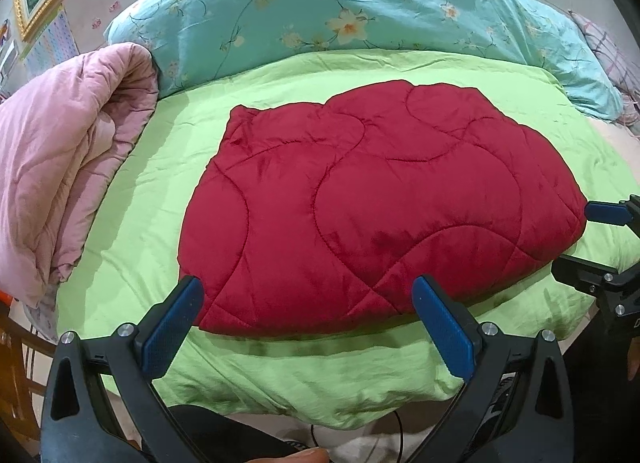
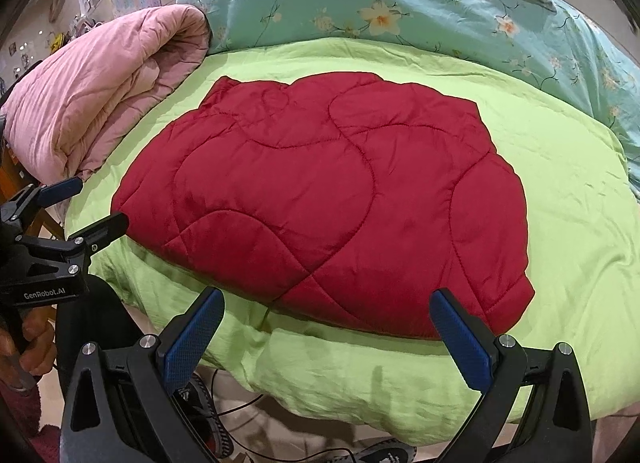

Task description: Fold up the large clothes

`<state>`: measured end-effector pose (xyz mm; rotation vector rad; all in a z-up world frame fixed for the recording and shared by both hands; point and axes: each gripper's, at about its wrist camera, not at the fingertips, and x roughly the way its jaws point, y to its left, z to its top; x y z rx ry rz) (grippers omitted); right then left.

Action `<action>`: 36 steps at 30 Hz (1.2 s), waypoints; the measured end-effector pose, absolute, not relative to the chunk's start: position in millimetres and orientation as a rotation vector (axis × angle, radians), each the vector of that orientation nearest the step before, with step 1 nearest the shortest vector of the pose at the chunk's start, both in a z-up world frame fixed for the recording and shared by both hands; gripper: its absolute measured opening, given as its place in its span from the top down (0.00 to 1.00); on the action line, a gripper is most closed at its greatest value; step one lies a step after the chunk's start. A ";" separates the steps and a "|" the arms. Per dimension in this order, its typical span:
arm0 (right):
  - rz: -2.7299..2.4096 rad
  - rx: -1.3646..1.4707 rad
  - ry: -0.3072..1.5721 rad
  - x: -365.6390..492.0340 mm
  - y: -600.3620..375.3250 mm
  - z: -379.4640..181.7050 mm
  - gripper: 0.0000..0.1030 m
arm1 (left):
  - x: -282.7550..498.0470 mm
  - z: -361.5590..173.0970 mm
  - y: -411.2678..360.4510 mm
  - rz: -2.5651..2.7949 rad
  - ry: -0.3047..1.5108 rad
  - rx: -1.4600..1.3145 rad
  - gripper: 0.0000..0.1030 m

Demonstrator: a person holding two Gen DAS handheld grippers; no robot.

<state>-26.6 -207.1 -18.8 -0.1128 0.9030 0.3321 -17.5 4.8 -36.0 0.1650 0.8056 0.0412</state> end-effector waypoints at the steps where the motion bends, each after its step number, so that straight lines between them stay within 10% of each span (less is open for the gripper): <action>1: 0.332 -0.112 0.904 -25.8 -207.1 -19.0 0.00 | -16.6 -36.1 5.0 0.040 0.807 0.163 0.00; 36: 0.328 -0.110 0.882 -26.2 -210.3 -9.1 0.00 | -14.6 -29.9 1.0 0.027 0.800 0.154 0.00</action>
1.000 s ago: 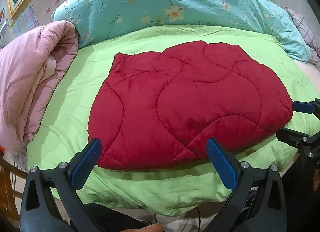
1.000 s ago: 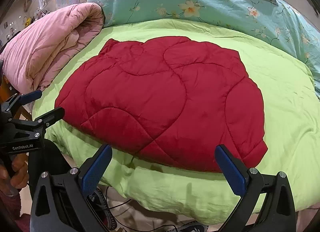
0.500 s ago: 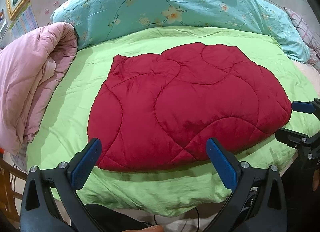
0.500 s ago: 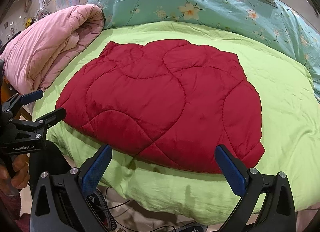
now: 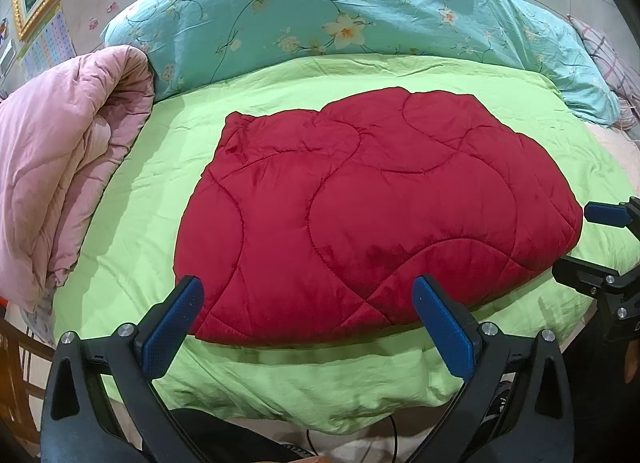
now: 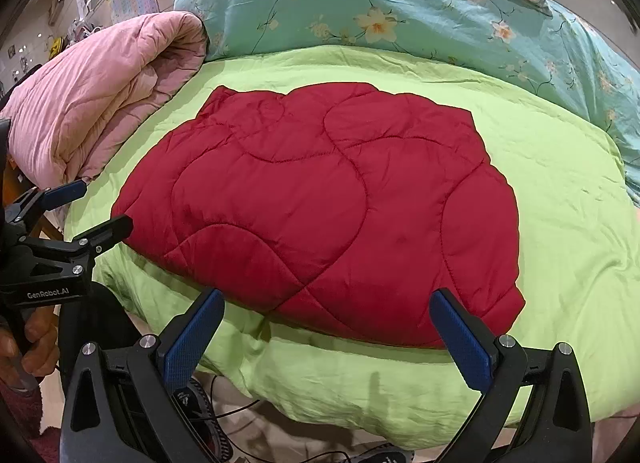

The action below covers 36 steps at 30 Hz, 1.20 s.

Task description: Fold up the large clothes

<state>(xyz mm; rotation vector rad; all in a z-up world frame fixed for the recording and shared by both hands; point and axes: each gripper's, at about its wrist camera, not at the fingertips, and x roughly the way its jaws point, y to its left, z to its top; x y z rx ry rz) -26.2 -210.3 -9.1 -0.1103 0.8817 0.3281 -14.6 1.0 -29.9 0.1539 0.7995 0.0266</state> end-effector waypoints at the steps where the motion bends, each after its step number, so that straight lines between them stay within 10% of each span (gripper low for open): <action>1: 0.328 -0.111 0.881 -26.2 -210.5 -8.9 0.00 | -14.8 -29.7 0.6 0.028 0.799 0.155 0.00; 36: 0.328 -0.117 0.870 -22.2 -209.6 -3.8 0.00 | -11.8 -27.6 0.3 0.023 0.796 0.135 0.00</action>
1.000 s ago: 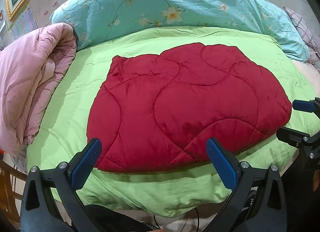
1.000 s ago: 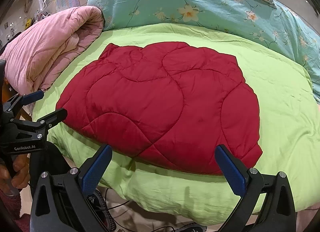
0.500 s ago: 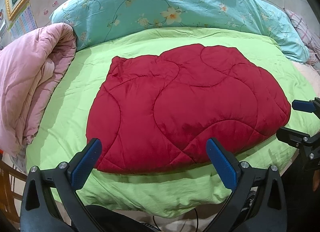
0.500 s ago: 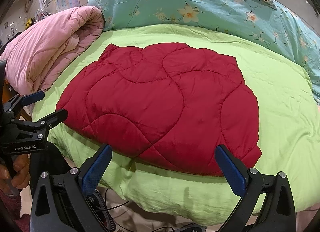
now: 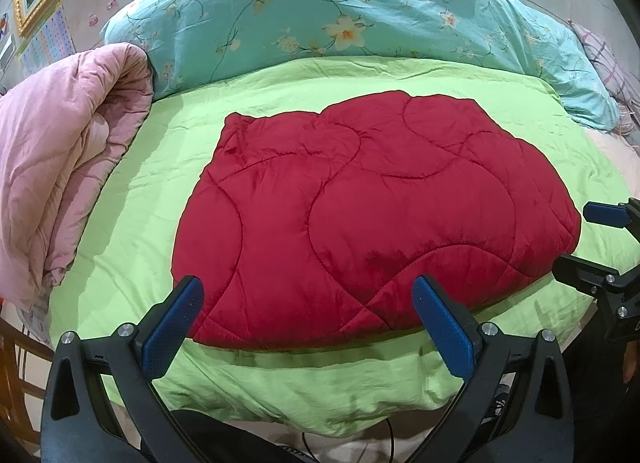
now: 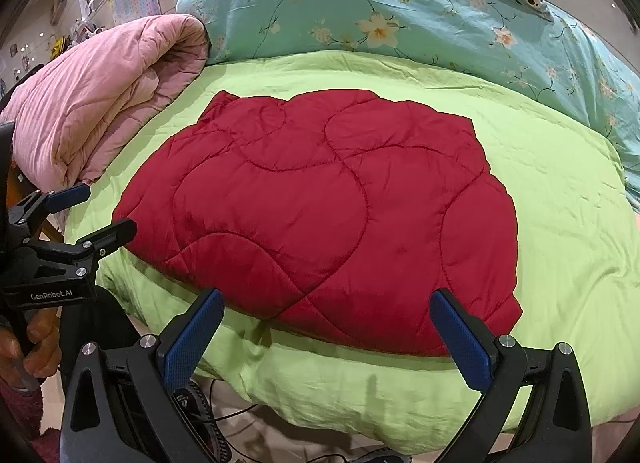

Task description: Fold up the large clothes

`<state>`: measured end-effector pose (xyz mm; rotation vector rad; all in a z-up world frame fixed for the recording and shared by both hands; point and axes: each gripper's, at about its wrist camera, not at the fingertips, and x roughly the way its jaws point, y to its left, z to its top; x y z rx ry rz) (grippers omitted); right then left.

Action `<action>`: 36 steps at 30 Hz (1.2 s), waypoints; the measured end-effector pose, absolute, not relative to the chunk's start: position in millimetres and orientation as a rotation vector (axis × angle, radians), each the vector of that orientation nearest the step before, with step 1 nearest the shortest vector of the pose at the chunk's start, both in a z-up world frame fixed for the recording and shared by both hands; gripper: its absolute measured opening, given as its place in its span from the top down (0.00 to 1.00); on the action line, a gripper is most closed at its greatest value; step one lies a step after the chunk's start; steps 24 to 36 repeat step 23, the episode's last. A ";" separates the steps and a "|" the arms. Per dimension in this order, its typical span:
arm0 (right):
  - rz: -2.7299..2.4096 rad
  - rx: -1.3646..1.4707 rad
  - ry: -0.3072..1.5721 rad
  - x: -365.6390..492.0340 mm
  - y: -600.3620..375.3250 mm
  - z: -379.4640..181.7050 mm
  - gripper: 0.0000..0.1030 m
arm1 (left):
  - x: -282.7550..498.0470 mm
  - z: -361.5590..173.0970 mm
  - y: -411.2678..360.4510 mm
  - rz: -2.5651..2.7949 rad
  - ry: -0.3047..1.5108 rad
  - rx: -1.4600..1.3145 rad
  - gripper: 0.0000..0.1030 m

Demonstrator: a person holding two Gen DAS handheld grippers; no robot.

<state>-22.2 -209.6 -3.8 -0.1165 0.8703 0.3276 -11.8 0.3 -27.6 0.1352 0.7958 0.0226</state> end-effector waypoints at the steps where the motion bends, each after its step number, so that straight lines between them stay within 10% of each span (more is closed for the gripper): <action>1: 0.328 -0.116 0.870 -22.1 -209.7 -3.8 0.00 | -11.6 -27.2 -0.1 0.020 0.794 0.136 0.00; 36: 0.334 -0.090 0.861 -13.0 -215.8 -1.7 0.00 | -4.0 -23.7 -3.2 0.001 0.797 0.123 0.00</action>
